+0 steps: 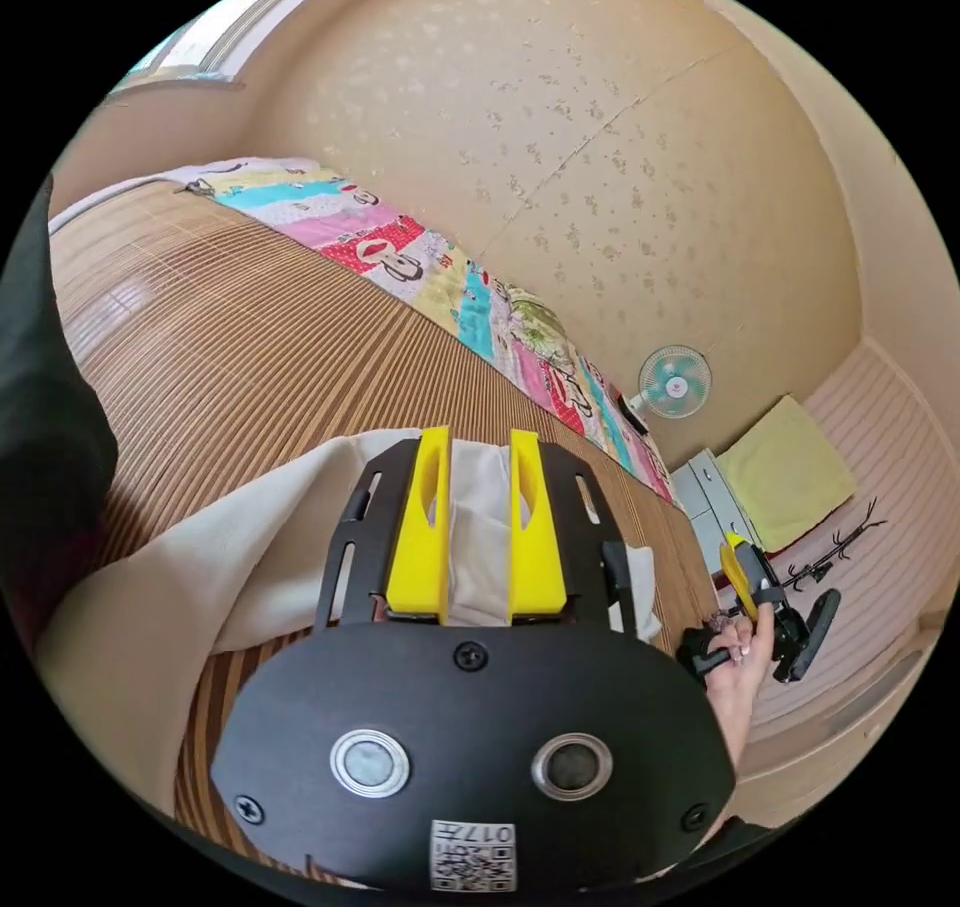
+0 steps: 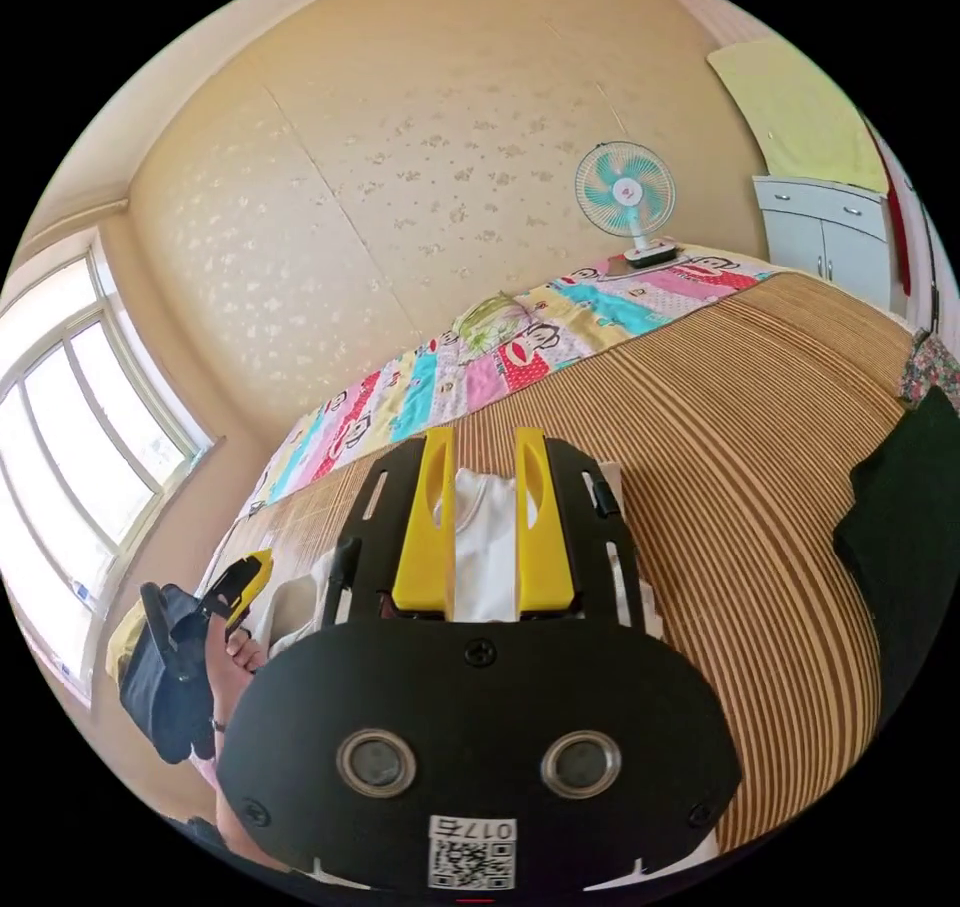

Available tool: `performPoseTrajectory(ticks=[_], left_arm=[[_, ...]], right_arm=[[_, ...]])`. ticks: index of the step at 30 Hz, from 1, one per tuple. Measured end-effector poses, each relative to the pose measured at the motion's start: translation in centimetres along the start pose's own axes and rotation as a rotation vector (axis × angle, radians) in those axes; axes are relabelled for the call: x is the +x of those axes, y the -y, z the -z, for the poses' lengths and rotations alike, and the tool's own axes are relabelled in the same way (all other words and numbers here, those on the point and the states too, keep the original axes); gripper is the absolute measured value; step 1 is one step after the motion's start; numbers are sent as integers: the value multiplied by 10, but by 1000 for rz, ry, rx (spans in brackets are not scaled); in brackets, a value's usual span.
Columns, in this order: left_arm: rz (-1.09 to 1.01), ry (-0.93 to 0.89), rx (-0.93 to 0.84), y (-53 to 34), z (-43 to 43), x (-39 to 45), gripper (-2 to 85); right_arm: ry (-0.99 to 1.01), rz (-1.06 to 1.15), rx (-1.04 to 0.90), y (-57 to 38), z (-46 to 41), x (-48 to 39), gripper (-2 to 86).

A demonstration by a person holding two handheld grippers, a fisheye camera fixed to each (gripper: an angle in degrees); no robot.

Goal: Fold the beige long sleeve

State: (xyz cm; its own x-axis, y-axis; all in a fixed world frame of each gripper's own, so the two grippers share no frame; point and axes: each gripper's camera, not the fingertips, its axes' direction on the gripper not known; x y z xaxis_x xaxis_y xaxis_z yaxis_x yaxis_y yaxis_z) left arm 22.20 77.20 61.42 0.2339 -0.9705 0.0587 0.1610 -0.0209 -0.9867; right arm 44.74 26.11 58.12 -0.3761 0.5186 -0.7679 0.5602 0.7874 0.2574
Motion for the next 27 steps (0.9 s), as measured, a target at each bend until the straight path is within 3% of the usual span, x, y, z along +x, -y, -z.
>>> performPoseTrajectory(ticks=[4,6,10,15,18,21,24,27], left_arm=[[-76,102,-71,-40,-42,-24,100],[-86,9,-136,-27,-49,-29,101],[-127,106,-195,-27,-69,-35,102],[-176,182,-292,-41,-115,-36,102],[-244,267,-301,-49,-128,-28,96],[-263,313,-289,-55,-136,-31,70],[-237,197,-213,-55,-122,-40,14],[-227,22,-58,-55,-90,-50,2]], right_arm=[[-95,46,4,-13,-36,46,111],[-166,62,3,-39,-64,67,108],[-157,63,-265,-29,-120,96,106],[-239,219,-266,-27,-121,94,108],[-177,222,-241,-32,-126,101,108],[-121,201,-345,-35,-154,113,101],[-183,178,-392,-44,-181,126,77],[-137,243,-211,-44,-156,120,47]])
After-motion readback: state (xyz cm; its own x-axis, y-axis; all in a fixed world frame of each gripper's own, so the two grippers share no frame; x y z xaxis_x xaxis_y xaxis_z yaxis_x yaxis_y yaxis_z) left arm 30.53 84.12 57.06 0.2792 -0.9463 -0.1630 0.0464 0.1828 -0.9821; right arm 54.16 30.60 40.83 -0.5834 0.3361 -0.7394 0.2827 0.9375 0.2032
